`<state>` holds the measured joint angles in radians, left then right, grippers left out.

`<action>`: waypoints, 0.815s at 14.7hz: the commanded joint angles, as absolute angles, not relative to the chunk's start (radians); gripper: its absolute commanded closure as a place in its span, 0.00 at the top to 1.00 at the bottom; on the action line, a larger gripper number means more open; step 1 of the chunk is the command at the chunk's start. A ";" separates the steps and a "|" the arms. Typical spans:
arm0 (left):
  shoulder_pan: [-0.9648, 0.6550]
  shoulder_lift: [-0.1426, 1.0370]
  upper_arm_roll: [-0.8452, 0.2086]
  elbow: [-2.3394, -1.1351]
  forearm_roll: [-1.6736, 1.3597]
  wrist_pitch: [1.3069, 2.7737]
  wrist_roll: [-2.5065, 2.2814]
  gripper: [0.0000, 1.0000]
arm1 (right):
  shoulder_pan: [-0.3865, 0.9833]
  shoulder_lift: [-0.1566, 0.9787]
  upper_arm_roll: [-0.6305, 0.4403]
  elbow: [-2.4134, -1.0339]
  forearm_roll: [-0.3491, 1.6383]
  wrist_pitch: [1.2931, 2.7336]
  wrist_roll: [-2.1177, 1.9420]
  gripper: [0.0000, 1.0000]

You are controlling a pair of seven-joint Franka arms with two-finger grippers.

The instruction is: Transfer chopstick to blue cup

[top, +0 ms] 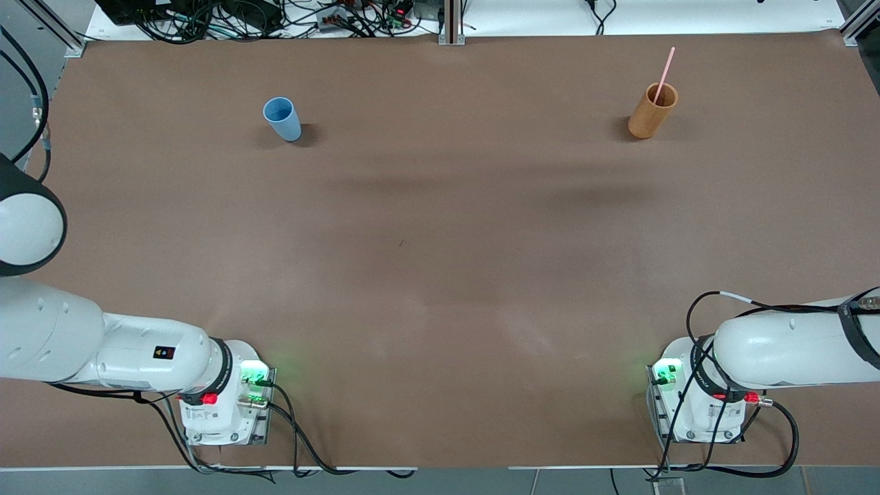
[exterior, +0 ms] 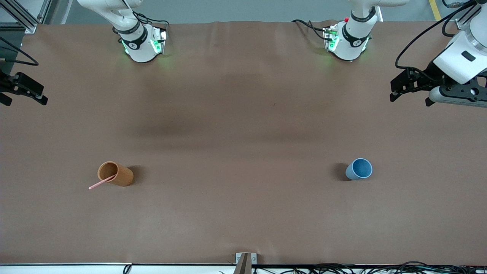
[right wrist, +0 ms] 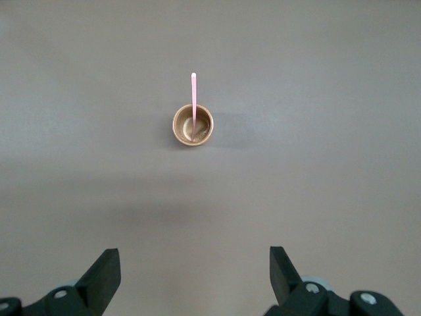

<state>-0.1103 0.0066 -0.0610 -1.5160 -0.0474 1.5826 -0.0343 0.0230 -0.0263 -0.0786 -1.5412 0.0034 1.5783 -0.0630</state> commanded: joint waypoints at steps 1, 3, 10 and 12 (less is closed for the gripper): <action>-0.110 0.014 -0.064 -1.488 -0.032 1.563 -0.025 1.00 | 0.011 -0.037 -0.075 -1.552 0.021 1.582 -0.069 1.00; -0.110 0.017 -0.064 -1.486 -0.032 1.565 -0.025 1.00 | 0.011 -0.037 -0.075 -1.552 0.021 1.578 -0.069 1.00; -0.097 0.058 -0.061 -1.506 -0.034 1.583 -0.031 1.00 | 0.014 -0.037 -0.075 -1.552 0.021 1.577 -0.071 1.00; -0.089 0.100 -0.034 -1.535 -0.037 1.646 -0.021 1.00 | 0.014 -0.025 -0.075 -1.549 0.021 1.588 -0.071 1.00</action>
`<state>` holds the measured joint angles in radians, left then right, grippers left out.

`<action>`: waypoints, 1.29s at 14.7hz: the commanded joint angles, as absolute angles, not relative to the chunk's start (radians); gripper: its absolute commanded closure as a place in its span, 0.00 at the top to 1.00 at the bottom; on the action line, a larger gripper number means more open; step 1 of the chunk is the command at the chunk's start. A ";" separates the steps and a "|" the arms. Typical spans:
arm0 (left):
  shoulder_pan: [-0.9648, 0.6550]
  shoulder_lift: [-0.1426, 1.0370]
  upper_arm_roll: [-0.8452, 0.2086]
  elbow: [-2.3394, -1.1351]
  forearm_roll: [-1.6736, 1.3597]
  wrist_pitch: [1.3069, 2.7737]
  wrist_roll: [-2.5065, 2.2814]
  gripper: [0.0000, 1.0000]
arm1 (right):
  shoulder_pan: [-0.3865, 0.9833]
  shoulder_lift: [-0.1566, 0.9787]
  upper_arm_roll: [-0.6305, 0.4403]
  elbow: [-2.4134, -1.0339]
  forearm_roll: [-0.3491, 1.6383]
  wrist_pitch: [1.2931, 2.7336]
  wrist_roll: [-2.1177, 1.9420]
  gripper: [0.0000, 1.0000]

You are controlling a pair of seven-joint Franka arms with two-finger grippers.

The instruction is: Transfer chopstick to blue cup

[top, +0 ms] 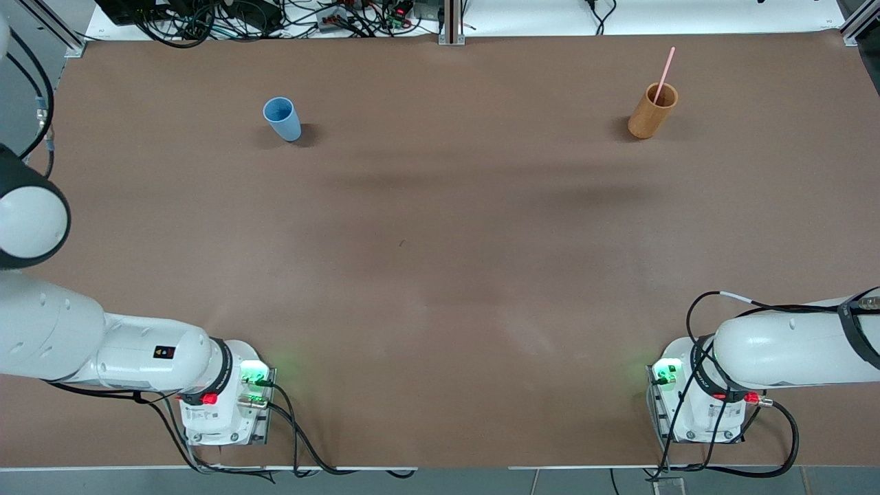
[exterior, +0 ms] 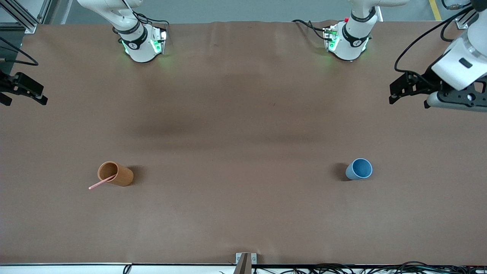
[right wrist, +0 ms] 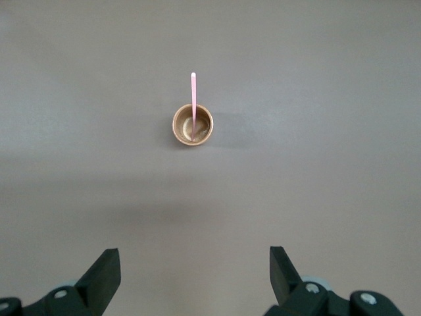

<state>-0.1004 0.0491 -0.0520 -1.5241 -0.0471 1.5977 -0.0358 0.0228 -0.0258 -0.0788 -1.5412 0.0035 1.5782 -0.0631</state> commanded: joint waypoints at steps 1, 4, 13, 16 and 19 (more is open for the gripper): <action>-0.087 0.112 -0.020 -1.575 -0.044 1.698 -0.021 1.00 | 0.017 0.007 -0.075 -1.542 0.018 1.594 -0.063 1.00; -0.092 0.138 -0.015 -1.667 -0.045 1.810 -0.015 1.00 | 0.023 0.141 -0.072 -1.490 0.015 1.661 -0.054 1.00; -0.046 0.370 -0.006 -1.856 -0.043 2.293 0.037 1.00 | 0.061 0.549 -0.071 -1.249 0.014 1.822 0.034 0.78; -0.046 0.429 -0.008 -1.864 -0.046 2.333 0.017 1.00 | 0.060 0.606 -0.072 -1.247 0.009 1.887 0.041 0.64; -0.046 0.474 -0.008 -1.862 -0.048 2.367 0.011 0.87 | 0.051 0.635 -0.074 -1.255 0.006 1.925 0.107 0.59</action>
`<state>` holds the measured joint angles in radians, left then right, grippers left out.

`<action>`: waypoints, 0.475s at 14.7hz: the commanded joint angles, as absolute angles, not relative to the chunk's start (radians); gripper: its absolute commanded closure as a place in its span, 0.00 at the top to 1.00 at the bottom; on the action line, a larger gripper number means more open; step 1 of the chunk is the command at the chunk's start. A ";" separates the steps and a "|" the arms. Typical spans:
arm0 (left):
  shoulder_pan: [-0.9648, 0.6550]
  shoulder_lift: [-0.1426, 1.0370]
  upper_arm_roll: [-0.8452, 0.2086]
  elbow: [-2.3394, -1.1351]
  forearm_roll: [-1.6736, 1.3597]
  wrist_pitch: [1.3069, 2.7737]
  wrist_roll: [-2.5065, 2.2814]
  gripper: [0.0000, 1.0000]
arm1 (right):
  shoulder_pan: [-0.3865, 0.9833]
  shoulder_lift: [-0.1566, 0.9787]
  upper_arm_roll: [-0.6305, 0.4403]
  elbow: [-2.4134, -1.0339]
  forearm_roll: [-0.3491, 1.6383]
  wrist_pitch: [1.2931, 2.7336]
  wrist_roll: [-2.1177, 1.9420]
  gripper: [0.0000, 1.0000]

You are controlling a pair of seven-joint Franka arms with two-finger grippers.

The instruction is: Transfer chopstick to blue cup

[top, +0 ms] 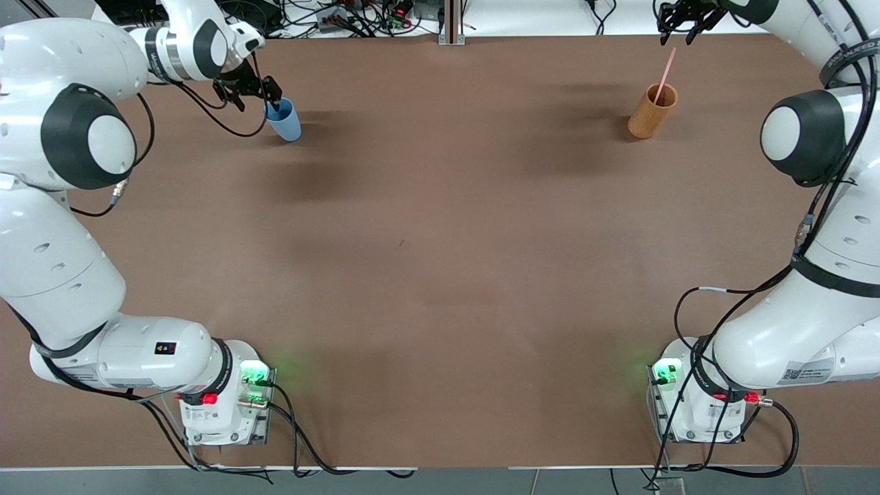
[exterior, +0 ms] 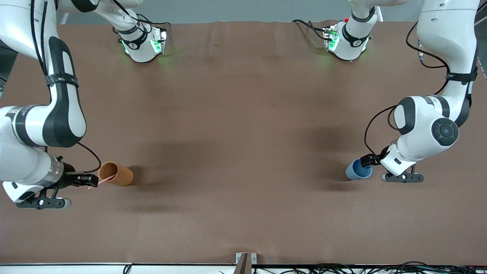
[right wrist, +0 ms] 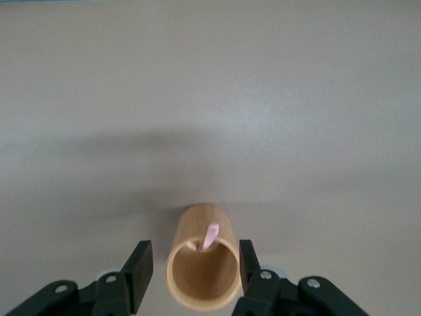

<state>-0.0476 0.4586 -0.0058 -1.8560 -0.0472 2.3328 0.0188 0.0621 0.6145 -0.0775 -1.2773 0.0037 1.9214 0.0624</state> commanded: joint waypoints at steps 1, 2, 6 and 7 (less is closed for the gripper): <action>-0.046 0.486 -0.008 -1.865 -0.049 2.381 0.002 0.70 | 0.054 0.640 -0.074 -1.255 0.003 1.925 0.110 0.57; -0.046 0.489 -0.008 -1.867 -0.052 2.384 -0.005 0.43 | 0.061 0.640 -0.074 -1.255 0.003 1.924 0.110 0.54; -0.052 0.495 -0.006 -1.864 -0.048 2.384 0.011 0.00 | 0.057 0.646 -0.074 -1.258 0.003 1.925 0.182 0.34; -0.052 0.495 -0.006 -1.862 -0.043 2.384 0.011 0.00 | 0.057 0.646 -0.074 -1.259 0.005 1.925 0.183 0.27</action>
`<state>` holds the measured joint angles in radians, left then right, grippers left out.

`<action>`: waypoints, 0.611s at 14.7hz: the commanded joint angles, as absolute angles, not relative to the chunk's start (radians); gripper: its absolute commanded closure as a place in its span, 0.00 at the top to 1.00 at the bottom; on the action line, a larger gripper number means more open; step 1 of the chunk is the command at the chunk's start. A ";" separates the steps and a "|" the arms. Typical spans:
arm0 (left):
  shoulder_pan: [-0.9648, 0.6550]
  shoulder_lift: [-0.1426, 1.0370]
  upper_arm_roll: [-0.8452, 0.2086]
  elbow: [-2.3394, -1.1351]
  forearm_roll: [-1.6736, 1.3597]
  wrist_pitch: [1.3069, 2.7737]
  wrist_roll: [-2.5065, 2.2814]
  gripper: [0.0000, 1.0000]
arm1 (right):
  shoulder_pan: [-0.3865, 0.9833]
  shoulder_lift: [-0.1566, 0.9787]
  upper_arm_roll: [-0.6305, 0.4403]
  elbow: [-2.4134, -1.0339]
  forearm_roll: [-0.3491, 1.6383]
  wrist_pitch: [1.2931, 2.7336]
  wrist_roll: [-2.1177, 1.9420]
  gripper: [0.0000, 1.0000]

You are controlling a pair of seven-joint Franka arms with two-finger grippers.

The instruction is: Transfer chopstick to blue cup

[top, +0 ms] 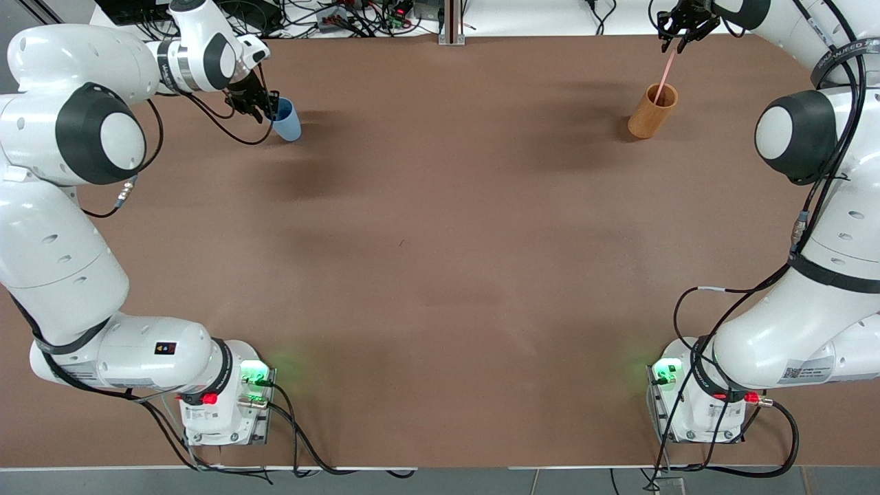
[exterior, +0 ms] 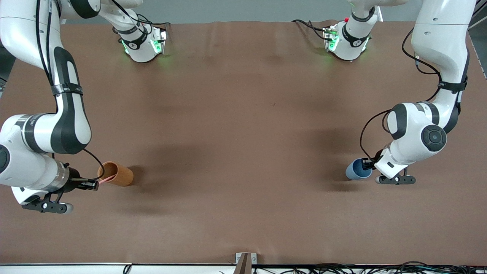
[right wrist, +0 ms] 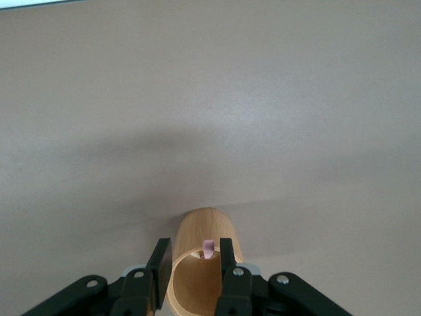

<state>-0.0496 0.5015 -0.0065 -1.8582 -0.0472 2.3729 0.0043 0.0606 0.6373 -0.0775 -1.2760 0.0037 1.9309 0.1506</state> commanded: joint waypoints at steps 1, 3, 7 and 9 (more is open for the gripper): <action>-0.054 0.492 -0.006 -1.858 -0.040 2.379 0.012 0.00 | 0.052 0.647 -0.074 -1.261 0.005 1.927 0.184 0.23; -0.058 0.471 -0.009 -1.842 -0.040 2.369 -0.001 0.00 | 0.049 0.647 -0.074 -1.282 0.005 1.957 0.184 0.22; -0.090 0.401 -0.096 -1.773 -0.037 2.205 -0.213 0.00 | 0.044 0.647 -0.074 -1.295 0.006 1.979 0.184 0.22; -0.094 0.382 -0.181 -1.773 -0.023 2.183 -0.373 0.00 | 0.044 0.646 -0.074 -1.293 0.006 1.982 0.184 0.14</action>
